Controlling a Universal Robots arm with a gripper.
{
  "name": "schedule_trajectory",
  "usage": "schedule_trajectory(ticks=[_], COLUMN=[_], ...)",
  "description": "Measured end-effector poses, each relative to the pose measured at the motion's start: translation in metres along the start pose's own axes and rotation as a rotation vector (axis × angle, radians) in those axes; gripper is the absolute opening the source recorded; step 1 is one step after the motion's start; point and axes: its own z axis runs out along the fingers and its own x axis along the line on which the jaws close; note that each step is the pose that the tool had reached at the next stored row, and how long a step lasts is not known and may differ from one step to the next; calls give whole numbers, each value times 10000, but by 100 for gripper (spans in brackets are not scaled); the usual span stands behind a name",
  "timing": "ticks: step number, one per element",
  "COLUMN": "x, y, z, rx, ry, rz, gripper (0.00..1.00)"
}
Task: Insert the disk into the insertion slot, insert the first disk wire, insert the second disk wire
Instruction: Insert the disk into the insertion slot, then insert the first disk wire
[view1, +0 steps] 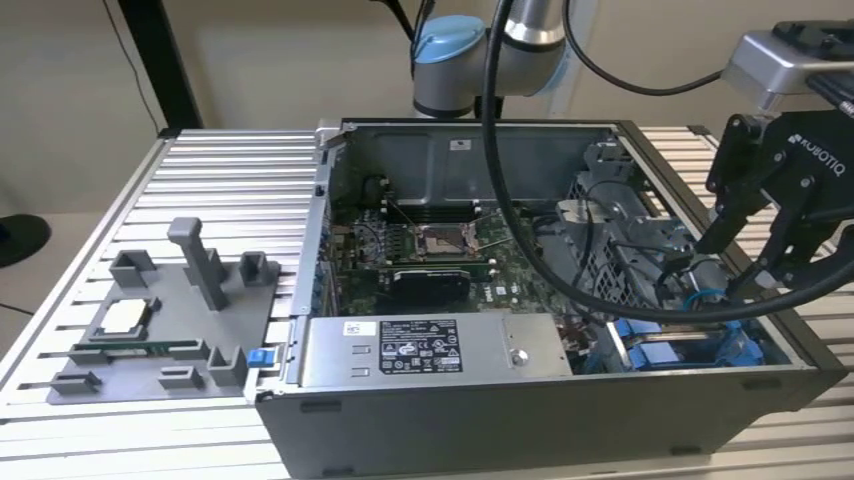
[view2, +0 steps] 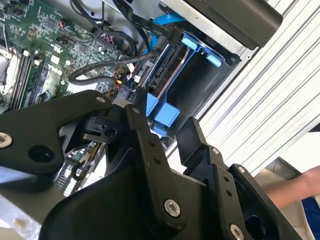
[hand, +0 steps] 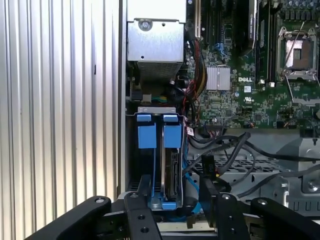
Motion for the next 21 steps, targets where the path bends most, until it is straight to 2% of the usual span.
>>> schedule_trajectory(ticks=[12,17,21], x=[-31,-56,-92], y=[3,115,152], z=[0,16,28], rx=[0,6,8], ry=[1,0,1], rz=[0,0,0], gripper=[100,100,100])
